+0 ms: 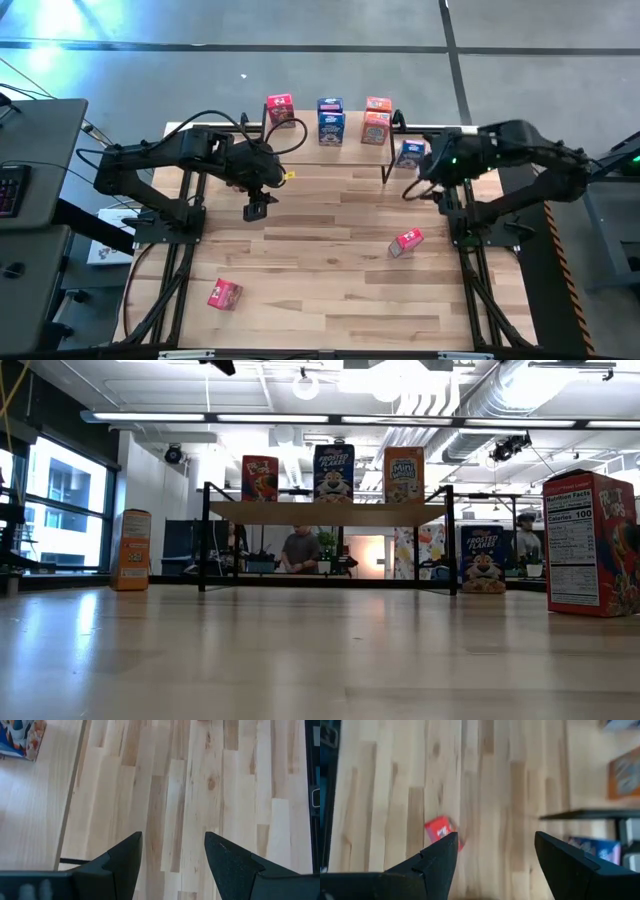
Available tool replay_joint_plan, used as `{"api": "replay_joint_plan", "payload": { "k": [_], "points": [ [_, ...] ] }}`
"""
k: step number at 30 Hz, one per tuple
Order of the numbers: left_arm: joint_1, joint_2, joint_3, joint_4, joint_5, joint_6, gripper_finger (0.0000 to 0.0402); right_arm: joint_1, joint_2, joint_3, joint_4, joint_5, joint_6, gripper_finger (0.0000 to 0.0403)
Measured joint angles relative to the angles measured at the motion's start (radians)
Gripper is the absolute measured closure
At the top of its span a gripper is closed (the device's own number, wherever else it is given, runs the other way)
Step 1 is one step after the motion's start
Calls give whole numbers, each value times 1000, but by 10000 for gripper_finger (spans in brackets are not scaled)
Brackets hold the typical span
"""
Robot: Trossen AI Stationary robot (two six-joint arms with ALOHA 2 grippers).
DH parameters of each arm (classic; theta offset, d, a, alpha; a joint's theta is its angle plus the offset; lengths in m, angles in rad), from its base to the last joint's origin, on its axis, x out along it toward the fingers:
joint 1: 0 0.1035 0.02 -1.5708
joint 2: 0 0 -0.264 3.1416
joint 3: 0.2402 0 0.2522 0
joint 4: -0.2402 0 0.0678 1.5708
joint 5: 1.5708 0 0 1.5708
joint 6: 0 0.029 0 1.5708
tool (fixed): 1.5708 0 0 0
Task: Stack cereal on shelf
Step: Put the right red cereal box on the shelf
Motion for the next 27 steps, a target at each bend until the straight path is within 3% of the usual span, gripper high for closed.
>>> {"api": "replay_joint_plan", "payload": {
  "k": [12,27],
  "points": [
    [0,0,0,0,0,-34,197,134,-117,-376,162,-23,125,146],
    [0,0,0,0,0,-33,197,306,-121,-632,401,-43,222,146]
  ]
}}
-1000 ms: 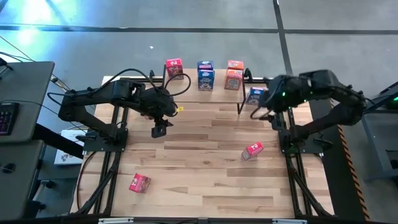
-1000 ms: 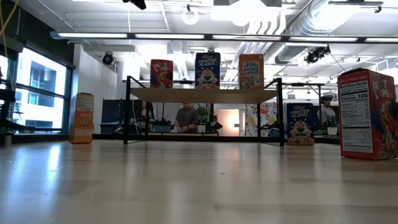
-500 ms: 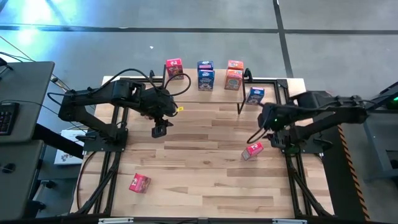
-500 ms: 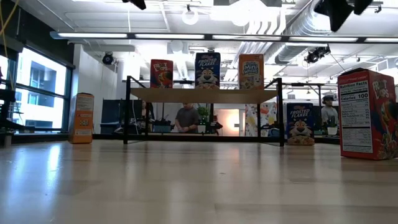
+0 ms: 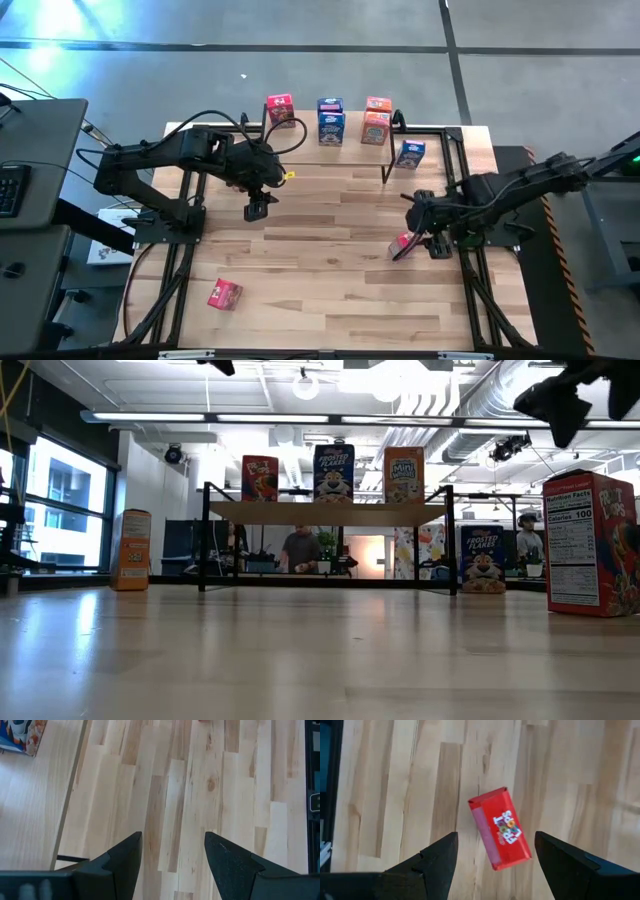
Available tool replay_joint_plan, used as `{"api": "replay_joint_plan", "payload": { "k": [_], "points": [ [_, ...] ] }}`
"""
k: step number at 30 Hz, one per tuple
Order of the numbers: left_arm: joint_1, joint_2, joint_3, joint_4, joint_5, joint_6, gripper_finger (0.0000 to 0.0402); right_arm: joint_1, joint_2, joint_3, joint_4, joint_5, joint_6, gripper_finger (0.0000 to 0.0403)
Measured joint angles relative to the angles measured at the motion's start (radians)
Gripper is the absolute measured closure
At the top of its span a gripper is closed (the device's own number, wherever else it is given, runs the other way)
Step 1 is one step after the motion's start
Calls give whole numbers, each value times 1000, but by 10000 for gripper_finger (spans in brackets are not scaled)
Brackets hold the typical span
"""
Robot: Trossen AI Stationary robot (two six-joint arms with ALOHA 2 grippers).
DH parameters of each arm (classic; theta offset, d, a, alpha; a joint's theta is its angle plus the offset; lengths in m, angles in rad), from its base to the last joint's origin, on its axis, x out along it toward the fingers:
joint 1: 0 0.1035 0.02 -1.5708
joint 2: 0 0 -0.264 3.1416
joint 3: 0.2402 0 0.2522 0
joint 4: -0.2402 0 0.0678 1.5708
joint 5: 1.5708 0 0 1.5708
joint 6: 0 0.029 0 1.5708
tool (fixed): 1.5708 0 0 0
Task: Stack cereal on shelf
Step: Put the right red cereal box on the shelf
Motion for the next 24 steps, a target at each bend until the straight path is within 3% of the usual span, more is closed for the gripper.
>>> {"api": "replay_joint_plan", "payload": {
  "k": [12,24],
  "points": [
    [0,0,0,0,0,-35,197,30,0,-126,103,24,-2,146],
    [0,0,0,0,0,-36,197,30,0,-144,124,53,-4,146]
  ]
}}
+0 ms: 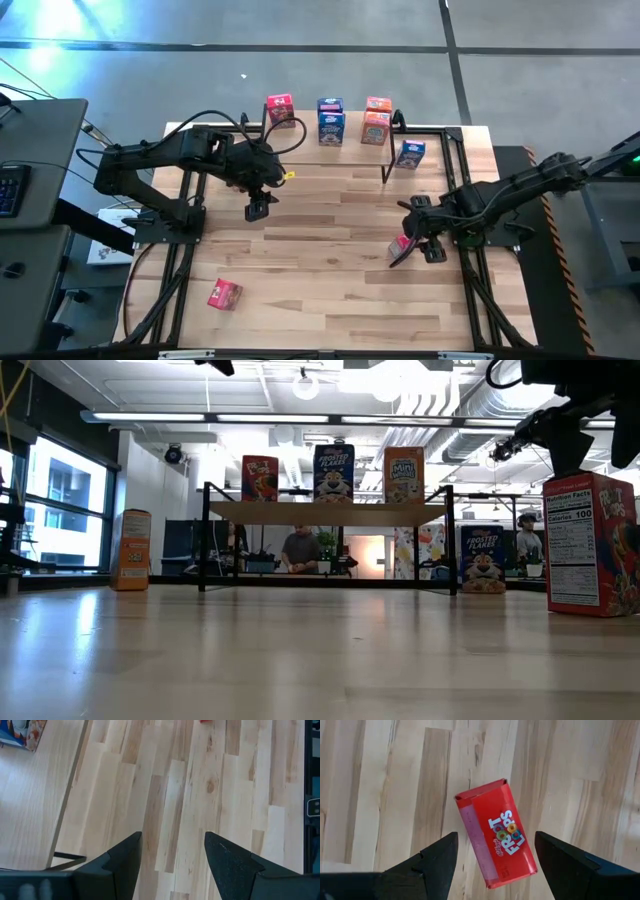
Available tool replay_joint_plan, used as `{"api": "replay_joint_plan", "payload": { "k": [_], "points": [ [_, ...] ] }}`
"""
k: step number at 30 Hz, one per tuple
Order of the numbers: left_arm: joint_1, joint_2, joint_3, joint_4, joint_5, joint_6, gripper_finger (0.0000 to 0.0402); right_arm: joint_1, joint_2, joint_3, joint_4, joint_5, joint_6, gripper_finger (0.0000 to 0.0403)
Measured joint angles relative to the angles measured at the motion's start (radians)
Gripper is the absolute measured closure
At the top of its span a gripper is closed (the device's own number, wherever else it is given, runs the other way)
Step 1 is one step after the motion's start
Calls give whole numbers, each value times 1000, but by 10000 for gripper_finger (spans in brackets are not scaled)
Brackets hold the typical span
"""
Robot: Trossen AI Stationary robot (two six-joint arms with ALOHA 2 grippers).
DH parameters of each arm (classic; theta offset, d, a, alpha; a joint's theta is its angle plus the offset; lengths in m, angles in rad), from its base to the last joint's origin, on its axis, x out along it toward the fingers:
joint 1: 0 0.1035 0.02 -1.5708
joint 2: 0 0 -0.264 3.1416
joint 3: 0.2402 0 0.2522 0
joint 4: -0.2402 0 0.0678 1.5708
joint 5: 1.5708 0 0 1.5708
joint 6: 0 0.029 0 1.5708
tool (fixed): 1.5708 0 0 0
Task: Stack cereal on shelf
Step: Put the right red cereal box on the shelf
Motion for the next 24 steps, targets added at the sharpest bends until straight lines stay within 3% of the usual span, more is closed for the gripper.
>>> {"api": "replay_joint_plan", "payload": {
  "k": [24],
  "points": [
    [0,0,0,1,0,0,197,0,138,0,4,24,3,154]
  ]
}}
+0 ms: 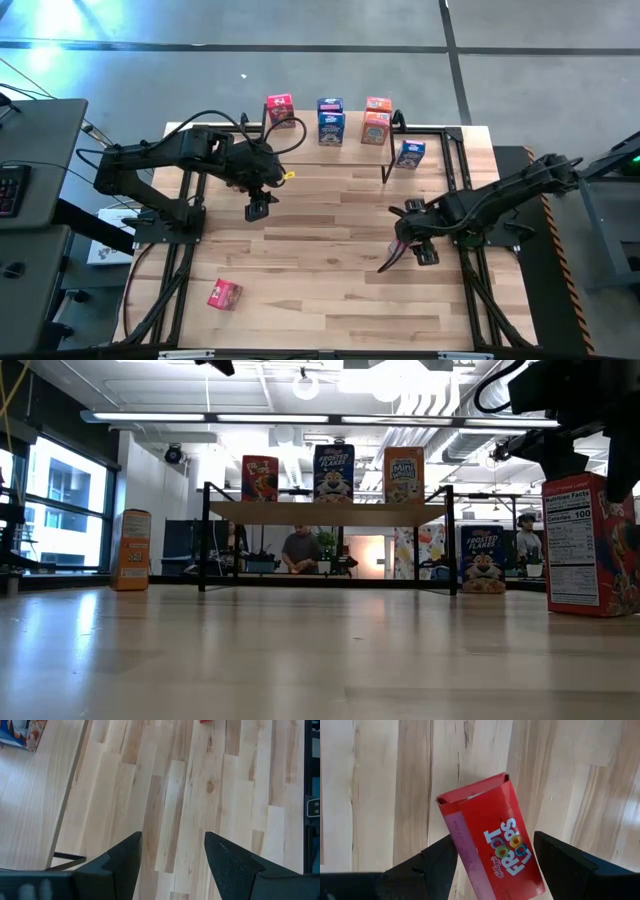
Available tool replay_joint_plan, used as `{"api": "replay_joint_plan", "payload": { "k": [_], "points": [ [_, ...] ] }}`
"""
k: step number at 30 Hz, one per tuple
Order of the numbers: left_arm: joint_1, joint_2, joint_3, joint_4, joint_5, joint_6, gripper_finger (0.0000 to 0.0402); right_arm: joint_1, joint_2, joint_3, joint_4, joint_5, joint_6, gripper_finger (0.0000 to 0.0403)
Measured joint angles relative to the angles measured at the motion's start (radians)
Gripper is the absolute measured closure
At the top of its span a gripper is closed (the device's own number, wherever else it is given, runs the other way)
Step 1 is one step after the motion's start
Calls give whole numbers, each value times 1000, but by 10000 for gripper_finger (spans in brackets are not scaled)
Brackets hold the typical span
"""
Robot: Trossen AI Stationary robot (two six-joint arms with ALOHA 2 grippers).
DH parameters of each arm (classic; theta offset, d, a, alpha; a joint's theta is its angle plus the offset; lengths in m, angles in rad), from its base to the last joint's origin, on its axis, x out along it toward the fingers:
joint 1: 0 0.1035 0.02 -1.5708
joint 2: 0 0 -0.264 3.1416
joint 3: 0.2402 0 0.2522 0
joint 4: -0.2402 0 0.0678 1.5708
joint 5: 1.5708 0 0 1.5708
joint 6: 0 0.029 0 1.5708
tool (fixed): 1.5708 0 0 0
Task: Stack cereal on shelf
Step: Put the right red cereal box on the shelf
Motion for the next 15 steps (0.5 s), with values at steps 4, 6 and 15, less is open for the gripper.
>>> {"api": "replay_joint_plan", "payload": {
  "k": [4,6,15],
  "points": [
    [0,0,0,0,0,-10,197,0,0,0,-3,-13,0,182],
    [0,0,0,-1,0,-22,195,0,0,0,-4,-22,0,201],
    [8,0,0,-1,1,-44,152,0,0,0,-4,-25,2,262]
  ]
}}
